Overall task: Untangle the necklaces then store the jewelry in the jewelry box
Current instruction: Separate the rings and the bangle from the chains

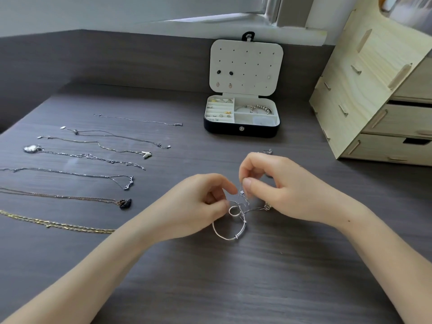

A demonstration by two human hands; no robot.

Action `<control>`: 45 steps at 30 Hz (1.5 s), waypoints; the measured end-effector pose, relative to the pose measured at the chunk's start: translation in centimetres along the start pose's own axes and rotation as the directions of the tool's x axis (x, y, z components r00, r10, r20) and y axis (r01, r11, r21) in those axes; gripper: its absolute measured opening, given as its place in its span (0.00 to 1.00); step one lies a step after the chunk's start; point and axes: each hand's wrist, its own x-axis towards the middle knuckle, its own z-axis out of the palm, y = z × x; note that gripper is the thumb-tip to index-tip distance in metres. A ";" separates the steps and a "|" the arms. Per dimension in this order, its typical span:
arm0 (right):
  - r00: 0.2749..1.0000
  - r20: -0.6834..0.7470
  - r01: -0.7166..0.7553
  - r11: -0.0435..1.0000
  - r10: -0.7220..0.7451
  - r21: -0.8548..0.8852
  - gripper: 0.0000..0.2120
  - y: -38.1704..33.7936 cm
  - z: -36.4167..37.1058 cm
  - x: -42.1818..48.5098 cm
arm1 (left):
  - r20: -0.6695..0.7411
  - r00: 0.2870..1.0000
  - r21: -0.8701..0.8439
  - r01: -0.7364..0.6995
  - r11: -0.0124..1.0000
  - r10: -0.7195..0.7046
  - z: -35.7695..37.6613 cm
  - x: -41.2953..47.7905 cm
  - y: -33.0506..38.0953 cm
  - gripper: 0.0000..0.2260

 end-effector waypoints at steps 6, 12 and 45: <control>0.998 -0.063 0.038 0.985 -0.027 0.171 0.05 -0.4 0.3 0.1 | -0.018 1.000 -0.009 0.023 1.000 -0.023 0.1 0.0 0.1 0.08; 0.994 -0.104 0.042 0.981 -0.022 0.189 0.07 -0.3 1.0 0.5 | -0.006 0.998 -0.024 0.058 0.998 -0.058 0.3 0.0 0.3 0.09; 0.980 -0.134 0.161 0.980 -0.145 0.121 0.07 -4.2 1.0 0.0 | 0.137 0.963 -0.462 0.270 0.845 -0.233 -1.2 0.0 0.5 0.05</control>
